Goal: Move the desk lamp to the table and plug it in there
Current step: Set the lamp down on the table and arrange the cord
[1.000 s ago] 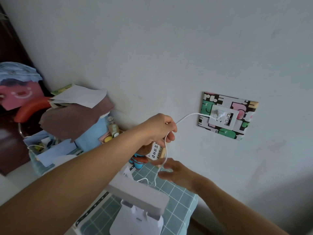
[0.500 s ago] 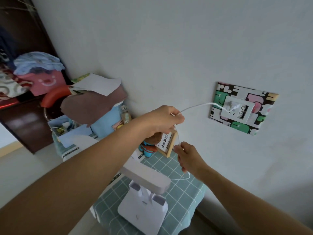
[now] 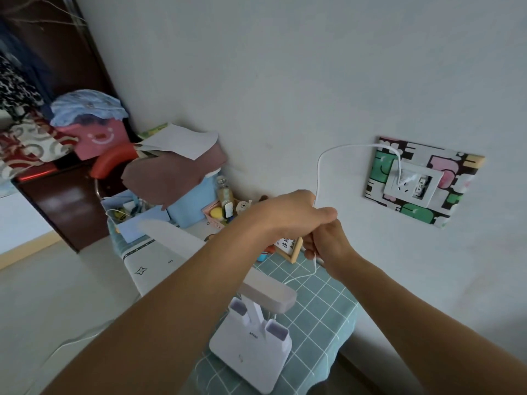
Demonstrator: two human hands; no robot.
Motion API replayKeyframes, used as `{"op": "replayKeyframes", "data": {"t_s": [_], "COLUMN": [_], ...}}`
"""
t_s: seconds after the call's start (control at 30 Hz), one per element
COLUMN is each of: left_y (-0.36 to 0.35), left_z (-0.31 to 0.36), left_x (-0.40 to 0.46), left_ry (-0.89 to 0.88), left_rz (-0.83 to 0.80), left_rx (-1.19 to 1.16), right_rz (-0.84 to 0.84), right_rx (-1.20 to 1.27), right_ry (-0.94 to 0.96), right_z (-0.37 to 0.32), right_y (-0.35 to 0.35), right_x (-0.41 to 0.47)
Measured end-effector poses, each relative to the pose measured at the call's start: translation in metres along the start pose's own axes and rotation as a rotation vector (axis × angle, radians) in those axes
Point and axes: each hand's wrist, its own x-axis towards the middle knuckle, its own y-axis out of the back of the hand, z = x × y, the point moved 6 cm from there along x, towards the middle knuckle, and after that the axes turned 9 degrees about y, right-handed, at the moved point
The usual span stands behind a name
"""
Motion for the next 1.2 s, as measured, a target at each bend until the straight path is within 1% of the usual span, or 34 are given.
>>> {"op": "replayKeyframes", "data": {"t_s": [0.2,0.33,0.43,0.5,0.6,0.63,0.7,0.8,0.9,1.0,1.07,1.13,1.2], "left_y": [-0.008,-0.021,-0.052,-0.072,-0.094,-0.101,-0.118,-0.152,-0.186,-0.208,-0.213,-0.214,-0.207], "left_z": [0.003,0.017,0.026,0.027,0.012,0.004,-0.014,-0.038,-0.051,-0.057,-0.062,-0.069,-0.080], "left_x": [-0.009,-0.030,-0.047,-0.056,-0.065,-0.065,-0.064,-0.061,-0.073,-0.080,-0.081,-0.077,-0.069], "left_ry": [0.029,-0.012,-0.062,-0.056,0.003,0.018,0.040,0.083,0.011,-0.051,-0.055,-0.041,0.036], "left_rz": [0.020,0.032,-0.019,-0.034,-0.036,-0.047,-0.075,-0.136,-0.207,-0.241,-0.226,-0.195,-0.147], "left_rx": [-0.008,0.005,-0.118,-0.255,-0.468,-0.521,-0.554,-0.455,-0.379,-0.392,-0.379,-0.421,-0.484], "right_rz": [0.079,0.130,0.145,0.162,0.240,0.279,0.352,0.396,0.401,0.391,0.372,0.328,0.272], "right_rx": [0.026,0.014,0.024,0.066,-0.076,-0.085,-0.055,-0.069,-0.121,-0.125,-0.096,-0.054,-0.008], "right_ry": [-0.018,-0.038,0.000,-0.030,-0.116,-0.126,-0.134,-0.135,-0.141,-0.148,-0.159,-0.170,-0.171], "right_z": [-0.013,-0.017,-0.023,-0.017,-0.006,-0.004,-0.005,-0.008,-0.005,0.000,0.008,0.019,0.032], "right_y": [0.019,0.033,0.041,0.047,0.062,0.067,0.077,0.086,0.089,0.086,0.081,0.073,0.064], "right_x": [-0.018,-0.032,-0.050,-0.059,-0.075,-0.080,-0.094,-0.111,-0.121,-0.127,-0.130,-0.131,-0.130]}}
